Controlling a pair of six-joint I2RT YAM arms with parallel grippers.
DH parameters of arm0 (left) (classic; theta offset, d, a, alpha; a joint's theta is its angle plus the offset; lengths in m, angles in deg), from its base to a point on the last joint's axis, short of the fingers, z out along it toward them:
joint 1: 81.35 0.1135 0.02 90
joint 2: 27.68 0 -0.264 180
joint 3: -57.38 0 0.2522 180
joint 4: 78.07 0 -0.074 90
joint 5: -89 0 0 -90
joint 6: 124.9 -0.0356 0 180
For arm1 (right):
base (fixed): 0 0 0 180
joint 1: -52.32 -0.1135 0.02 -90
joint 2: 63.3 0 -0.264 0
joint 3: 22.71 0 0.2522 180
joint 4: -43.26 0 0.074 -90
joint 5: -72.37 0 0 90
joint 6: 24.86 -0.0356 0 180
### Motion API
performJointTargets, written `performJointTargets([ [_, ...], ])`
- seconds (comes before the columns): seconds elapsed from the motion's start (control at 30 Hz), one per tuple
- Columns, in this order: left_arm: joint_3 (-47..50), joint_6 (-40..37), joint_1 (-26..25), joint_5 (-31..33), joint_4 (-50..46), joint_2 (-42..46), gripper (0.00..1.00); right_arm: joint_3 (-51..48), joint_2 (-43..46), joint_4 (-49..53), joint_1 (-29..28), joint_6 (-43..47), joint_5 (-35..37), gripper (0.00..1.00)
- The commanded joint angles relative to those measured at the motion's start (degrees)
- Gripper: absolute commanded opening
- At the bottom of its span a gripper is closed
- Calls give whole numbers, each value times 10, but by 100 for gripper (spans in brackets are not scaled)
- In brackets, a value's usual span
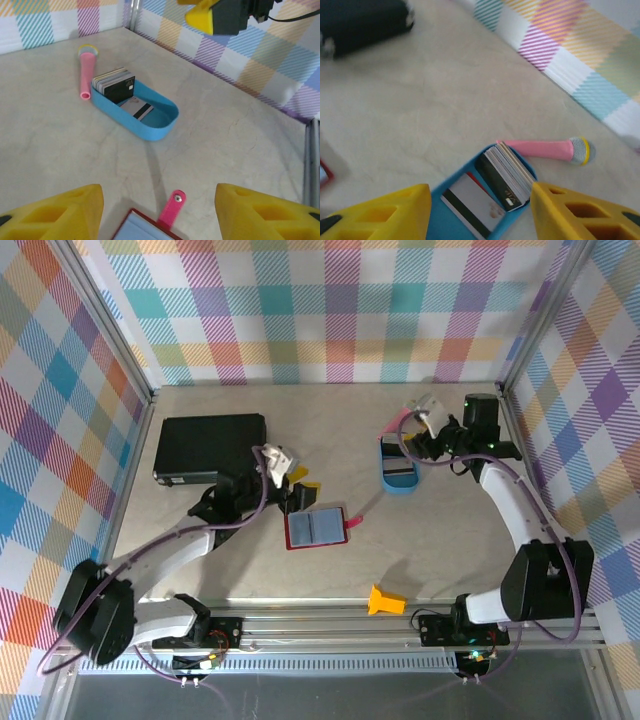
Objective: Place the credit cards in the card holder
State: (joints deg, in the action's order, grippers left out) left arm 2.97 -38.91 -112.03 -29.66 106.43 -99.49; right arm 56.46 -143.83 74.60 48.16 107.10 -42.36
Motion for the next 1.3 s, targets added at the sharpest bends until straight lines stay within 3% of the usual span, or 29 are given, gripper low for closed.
performJointTargets([
  [0.0,-27,-104,-2,-60,38,-47,60,-7,-37,11,-7,245,-17,56],
  [0.13,-16,-165,-3,-65,69,-79,62,1,-98,3,-21,361,44,58],
  [0.3,2,-196,-3,-64,88,-103,67,0,-156,-76,-32,403,100,59],
  [0.67,7,-177,-3,-59,109,-136,68,46,-264,-142,-61,411,196,52],
  [1.27,2,-155,-3,-60,113,-147,70,50,-305,-193,-70,422,240,45],
])
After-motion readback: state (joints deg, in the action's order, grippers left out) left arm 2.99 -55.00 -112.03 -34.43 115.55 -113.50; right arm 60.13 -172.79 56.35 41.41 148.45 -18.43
